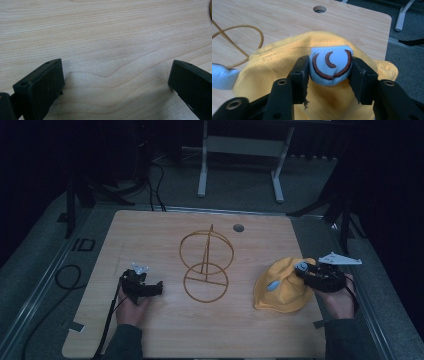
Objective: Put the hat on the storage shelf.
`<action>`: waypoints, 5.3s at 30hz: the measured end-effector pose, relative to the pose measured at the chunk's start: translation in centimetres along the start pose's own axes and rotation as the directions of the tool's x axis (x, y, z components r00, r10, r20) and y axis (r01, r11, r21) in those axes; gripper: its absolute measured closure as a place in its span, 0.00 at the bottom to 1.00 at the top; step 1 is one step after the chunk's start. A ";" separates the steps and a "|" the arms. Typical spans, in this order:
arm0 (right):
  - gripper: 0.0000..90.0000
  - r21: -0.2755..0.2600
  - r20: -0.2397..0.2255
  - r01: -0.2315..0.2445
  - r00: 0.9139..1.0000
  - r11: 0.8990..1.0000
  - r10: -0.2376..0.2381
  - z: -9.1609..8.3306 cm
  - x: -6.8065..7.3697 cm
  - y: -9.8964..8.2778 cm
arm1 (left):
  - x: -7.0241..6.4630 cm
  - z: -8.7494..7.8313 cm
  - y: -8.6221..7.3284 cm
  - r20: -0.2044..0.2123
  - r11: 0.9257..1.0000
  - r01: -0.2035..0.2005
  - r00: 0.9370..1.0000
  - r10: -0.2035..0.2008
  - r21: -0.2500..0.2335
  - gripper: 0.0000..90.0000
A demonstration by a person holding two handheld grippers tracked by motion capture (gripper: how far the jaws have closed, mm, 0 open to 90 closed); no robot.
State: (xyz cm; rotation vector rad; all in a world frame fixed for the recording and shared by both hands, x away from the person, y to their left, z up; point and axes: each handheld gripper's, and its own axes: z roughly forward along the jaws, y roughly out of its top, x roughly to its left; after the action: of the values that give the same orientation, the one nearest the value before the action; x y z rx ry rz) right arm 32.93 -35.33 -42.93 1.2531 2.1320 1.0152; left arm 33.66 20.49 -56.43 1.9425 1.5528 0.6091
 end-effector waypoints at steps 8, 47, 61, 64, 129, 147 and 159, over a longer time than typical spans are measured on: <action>0.45 0.010 0.003 0.016 1.000 1.000 -0.016 -0.3 -0.1 0.4 | 0.0 0.0 0.0 0.000 1.000 0.000 1.000 0.000 0.000 0.00; 0.30 0.224 -0.212 0.319 0.938 0.921 -0.274 2.4 2.0 1.8 | 0.0 0.0 0.0 0.000 1.000 0.001 1.000 -0.001 -0.002 0.00; 0.44 0.271 -0.269 0.432 0.892 0.860 -0.363 3.5 2.5 2.7 | 0.0 0.0 0.0 0.000 1.000 0.002 1.000 -0.002 -0.002 0.00; 0.45 0.300 -0.270 0.461 0.881 0.835 -0.389 3.8 2.7 3.0 | 0.0 0.0 0.0 0.000 1.000 0.001 1.000 -0.001 -0.002 0.00; 0.94 0.382 -0.345 0.667 0.745 0.640 -0.571 1.6 5.8 11.6 | 0.0 0.0 0.0 0.002 1.000 0.001 1.000 -0.001 -0.002 0.00; 0.94 0.345 -0.320 0.648 0.761 0.679 -0.564 1.2 5.4 14.0 | 0.0 0.0 0.0 0.000 1.000 0.000 1.000 0.000 -0.002 0.00; 0.94 0.303 -0.273 0.624 0.781 0.720 -0.562 0.4 4.8 15.2 | 0.0 0.0 0.0 0.001 1.000 -0.001 1.000 0.001 -0.001 0.00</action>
State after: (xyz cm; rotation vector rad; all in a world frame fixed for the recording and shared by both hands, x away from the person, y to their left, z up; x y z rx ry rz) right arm 39.12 -26.26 -31.38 0.5281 2.6889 0.4362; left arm 33.70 20.49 -56.43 1.9426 1.5511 0.6091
